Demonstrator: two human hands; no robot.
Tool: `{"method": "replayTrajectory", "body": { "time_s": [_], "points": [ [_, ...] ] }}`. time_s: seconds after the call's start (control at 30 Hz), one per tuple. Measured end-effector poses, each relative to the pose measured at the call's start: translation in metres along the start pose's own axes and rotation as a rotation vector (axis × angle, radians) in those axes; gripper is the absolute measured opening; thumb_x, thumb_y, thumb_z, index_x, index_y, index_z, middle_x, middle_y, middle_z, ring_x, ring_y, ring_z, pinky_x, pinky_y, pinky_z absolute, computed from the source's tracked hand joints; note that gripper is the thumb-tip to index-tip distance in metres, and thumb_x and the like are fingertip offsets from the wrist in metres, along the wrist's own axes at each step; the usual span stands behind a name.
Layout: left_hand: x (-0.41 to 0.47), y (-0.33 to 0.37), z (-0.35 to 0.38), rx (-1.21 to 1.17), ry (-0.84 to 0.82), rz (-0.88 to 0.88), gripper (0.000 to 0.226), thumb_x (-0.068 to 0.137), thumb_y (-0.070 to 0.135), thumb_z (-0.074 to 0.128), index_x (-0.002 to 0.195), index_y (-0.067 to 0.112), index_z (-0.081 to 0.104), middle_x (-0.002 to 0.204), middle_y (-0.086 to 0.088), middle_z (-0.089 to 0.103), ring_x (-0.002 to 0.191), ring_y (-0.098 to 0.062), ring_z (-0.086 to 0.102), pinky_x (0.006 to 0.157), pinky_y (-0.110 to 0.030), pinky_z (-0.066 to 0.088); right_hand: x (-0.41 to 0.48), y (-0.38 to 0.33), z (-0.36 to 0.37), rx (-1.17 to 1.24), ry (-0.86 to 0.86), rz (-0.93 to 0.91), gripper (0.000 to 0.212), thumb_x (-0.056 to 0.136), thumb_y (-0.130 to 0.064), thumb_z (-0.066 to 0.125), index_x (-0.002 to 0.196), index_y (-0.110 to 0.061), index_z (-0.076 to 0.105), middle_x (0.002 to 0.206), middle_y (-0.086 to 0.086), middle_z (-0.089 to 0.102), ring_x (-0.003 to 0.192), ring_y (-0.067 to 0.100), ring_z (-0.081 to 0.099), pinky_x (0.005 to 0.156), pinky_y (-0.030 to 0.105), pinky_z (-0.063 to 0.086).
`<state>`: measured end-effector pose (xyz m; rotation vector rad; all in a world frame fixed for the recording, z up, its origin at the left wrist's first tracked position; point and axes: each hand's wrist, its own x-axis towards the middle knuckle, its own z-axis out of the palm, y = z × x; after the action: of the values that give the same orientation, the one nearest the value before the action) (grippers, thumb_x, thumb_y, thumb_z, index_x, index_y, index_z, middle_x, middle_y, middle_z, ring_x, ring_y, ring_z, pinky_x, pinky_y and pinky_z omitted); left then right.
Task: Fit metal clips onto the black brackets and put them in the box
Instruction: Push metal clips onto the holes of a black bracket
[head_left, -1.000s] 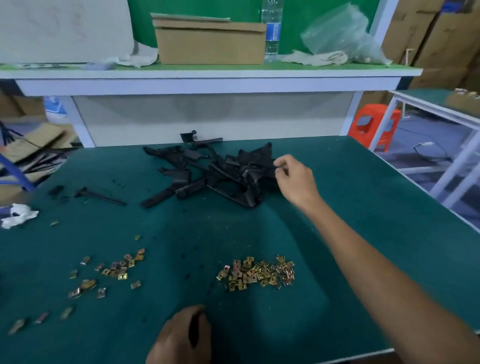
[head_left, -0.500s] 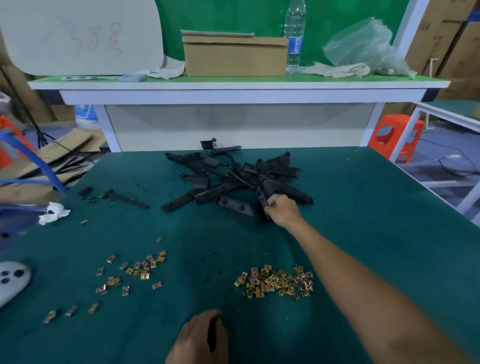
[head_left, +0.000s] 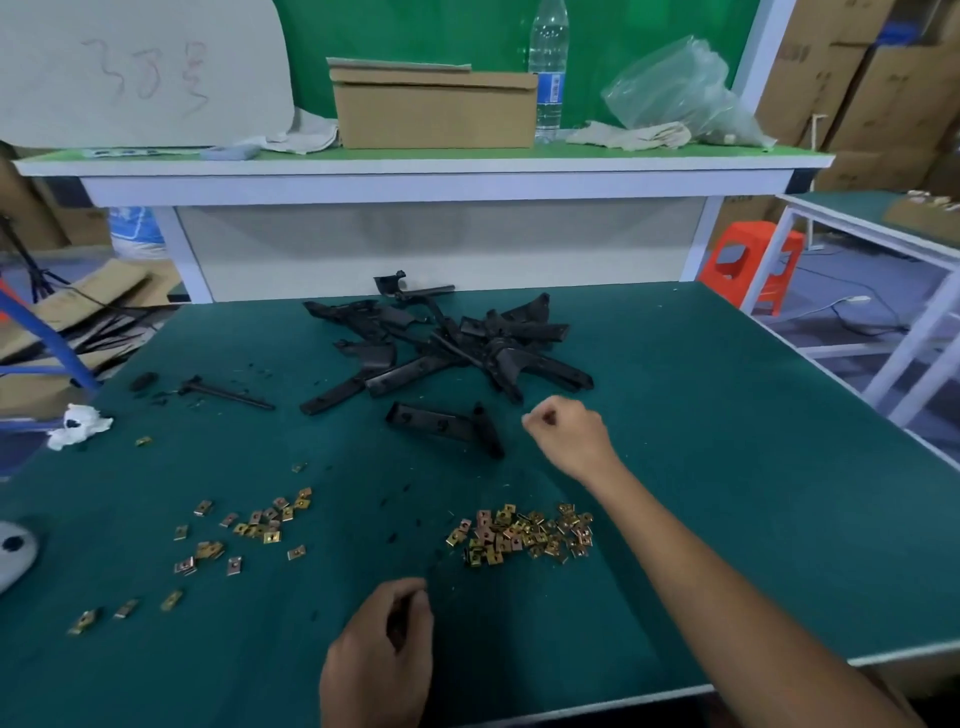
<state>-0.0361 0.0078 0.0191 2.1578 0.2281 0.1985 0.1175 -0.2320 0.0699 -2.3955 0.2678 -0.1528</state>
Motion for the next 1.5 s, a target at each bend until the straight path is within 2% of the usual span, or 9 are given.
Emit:
{"method": "replayTrajectory", "body": {
  "time_s": [0.27,0.5,0.63,0.73,0.93,1.03,1.2,1.37,1.5],
  "points": [
    [-0.002,-0.017,0.001,0.062,0.003,0.122,0.029,0.084,0.024,0.076,0.087,0.051,0.066,0.082,0.027,0.068,0.078,0.001,0.066,0.065,-0.012,0.043,0.031,-0.033,0.062,-0.103,-0.242,0.081,0.048,0.1,-0.038,0.061,0.065,-0.017,0.037,0.057,0.001,0.032,0.055,0.024,0.036,0.059,0.033,0.031],
    [0.006,0.007,-0.007,-0.259,0.044,-0.057,0.008,0.087,0.045,0.068,0.09,0.052,0.066,0.092,0.037,0.067,0.091,0.015,0.062,0.076,-0.011,0.045,-0.047,-0.054,0.037,0.131,0.035,-0.207,0.01,0.106,-0.023,0.05,0.101,-0.017,0.045,0.077,-0.001,0.054,0.074,0.03,0.06,0.07,0.048,0.051],
    [0.01,0.058,-0.008,-0.712,-0.116,-0.077,0.062,0.066,0.063,0.065,0.121,0.035,0.062,0.113,0.02,0.07,0.105,0.006,0.065,0.088,-0.026,0.05,-0.146,-0.054,0.032,0.174,0.187,-0.486,0.004,0.105,-0.035,0.046,0.106,-0.031,0.047,0.098,-0.011,0.062,0.09,0.009,0.057,0.079,0.03,0.044],
    [0.004,0.076,-0.004,-0.899,-0.177,-0.111,0.048,0.075,0.047,0.066,0.116,0.022,0.068,0.109,0.005,0.076,0.104,-0.007,0.071,0.091,-0.034,0.051,-0.199,-0.04,0.034,0.291,0.086,-0.59,0.028,0.1,-0.031,0.059,0.127,-0.033,0.055,0.138,-0.013,0.06,0.129,0.002,0.055,0.102,0.018,0.045],
    [0.006,0.073,0.0,-0.868,-0.278,0.064,0.02,0.092,0.035,0.067,0.106,0.023,0.075,0.109,-0.001,0.076,0.102,-0.009,0.07,0.083,-0.02,0.054,-0.22,-0.009,0.01,0.909,0.257,0.02,0.03,0.077,-0.047,0.083,0.1,-0.031,0.075,0.082,-0.013,0.067,0.072,0.004,0.063,0.068,0.017,0.051],
    [0.011,0.073,0.004,-0.77,-0.599,0.097,0.024,0.088,0.033,0.062,0.106,0.025,0.076,0.105,-0.002,0.076,0.101,-0.013,0.07,0.085,-0.024,0.055,-0.21,0.005,0.002,1.34,-0.011,0.257,0.044,0.074,-0.035,0.078,0.113,-0.015,0.075,0.082,0.006,0.067,0.057,0.015,0.057,0.049,0.025,0.049],
    [0.031,0.087,0.026,-0.422,-0.778,0.205,0.042,0.088,0.061,0.054,0.101,0.026,0.075,0.095,-0.004,0.074,0.091,-0.007,0.068,0.082,-0.023,0.052,-0.199,0.021,0.007,1.375,0.047,0.312,0.005,0.077,-0.019,0.075,0.072,-0.019,0.075,0.054,0.005,0.051,0.042,0.012,0.048,0.04,0.024,0.042],
    [0.07,0.084,0.072,0.295,-0.462,0.51,0.037,0.106,0.039,0.041,0.118,0.02,0.07,0.11,-0.001,0.066,0.104,-0.018,0.058,0.088,-0.033,0.047,-0.191,0.034,0.017,1.312,0.311,0.32,0.029,0.09,0.011,0.063,0.071,-0.012,0.067,0.067,0.011,0.061,0.053,0.021,0.058,0.047,0.029,0.05],
    [0.076,0.079,0.096,0.632,-0.507,0.593,0.031,0.106,0.03,0.041,0.119,0.018,0.066,0.12,-0.006,0.058,0.112,-0.023,0.046,0.095,-0.033,0.04,-0.192,0.035,0.019,1.282,0.253,0.276,0.044,0.092,0.01,0.061,0.062,-0.022,0.067,0.064,0.006,0.058,0.058,0.023,0.06,0.054,0.031,0.054]
  ]
}}
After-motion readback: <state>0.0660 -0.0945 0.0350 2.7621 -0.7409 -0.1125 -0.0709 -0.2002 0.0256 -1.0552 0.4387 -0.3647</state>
